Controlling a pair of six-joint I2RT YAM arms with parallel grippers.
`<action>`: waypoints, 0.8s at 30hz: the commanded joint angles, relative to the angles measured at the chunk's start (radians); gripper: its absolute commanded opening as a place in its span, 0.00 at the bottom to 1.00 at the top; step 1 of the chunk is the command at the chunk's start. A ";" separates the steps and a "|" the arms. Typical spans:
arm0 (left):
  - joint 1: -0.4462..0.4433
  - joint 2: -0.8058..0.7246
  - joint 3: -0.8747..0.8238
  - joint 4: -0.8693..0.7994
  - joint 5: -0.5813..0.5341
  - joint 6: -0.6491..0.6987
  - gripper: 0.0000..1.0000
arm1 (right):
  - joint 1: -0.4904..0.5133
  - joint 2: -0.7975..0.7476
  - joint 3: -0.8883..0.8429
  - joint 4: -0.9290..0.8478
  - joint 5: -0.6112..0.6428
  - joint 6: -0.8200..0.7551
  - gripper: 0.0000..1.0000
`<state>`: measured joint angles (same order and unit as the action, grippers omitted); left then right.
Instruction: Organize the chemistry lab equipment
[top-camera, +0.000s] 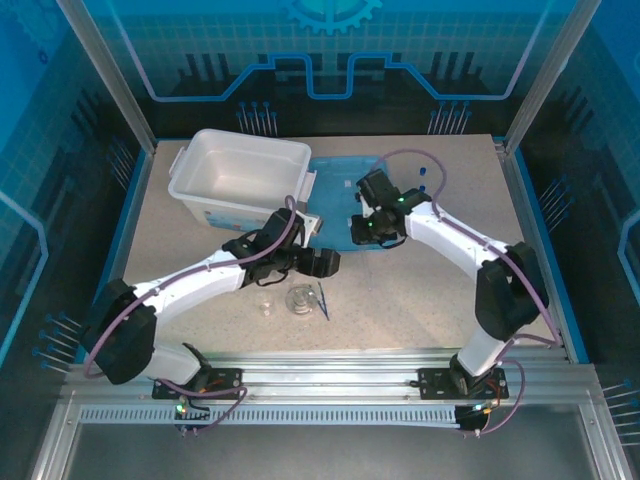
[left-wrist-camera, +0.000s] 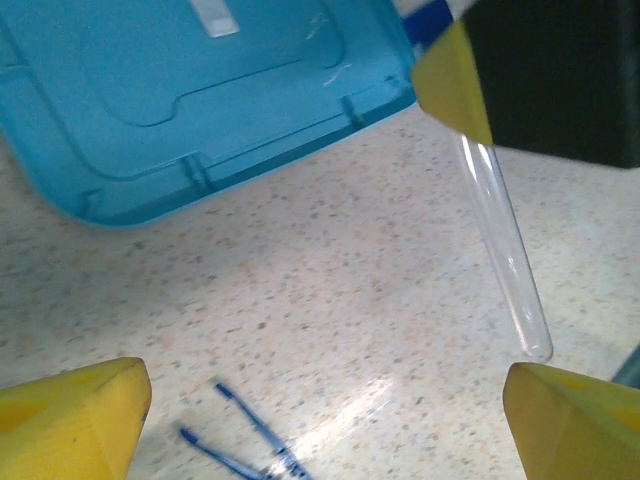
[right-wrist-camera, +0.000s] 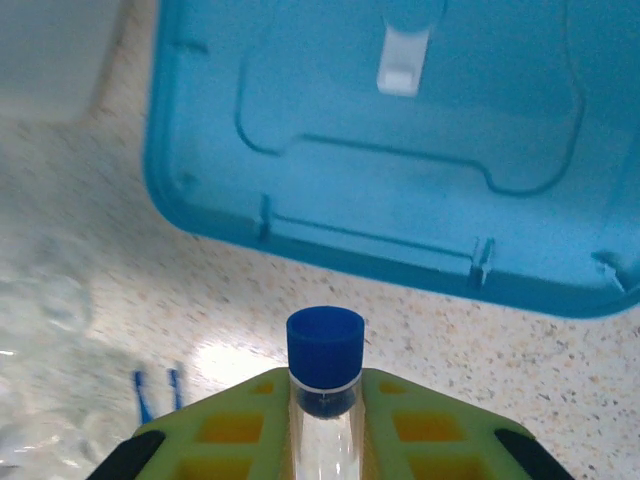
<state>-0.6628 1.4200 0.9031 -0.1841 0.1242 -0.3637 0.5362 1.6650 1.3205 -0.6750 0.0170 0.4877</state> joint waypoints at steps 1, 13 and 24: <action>0.000 0.031 0.035 0.083 0.100 -0.059 0.92 | -0.009 -0.042 0.041 0.045 -0.058 0.060 0.21; -0.001 0.113 0.054 0.263 0.227 -0.192 0.87 | -0.031 -0.073 0.031 0.223 -0.164 0.237 0.20; -0.001 0.142 0.048 0.333 0.255 -0.246 0.59 | -0.045 -0.082 -0.006 0.283 -0.140 0.303 0.18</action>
<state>-0.6628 1.5536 0.9279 0.1081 0.3500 -0.5976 0.5091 1.6119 1.3350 -0.4263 -0.1318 0.7536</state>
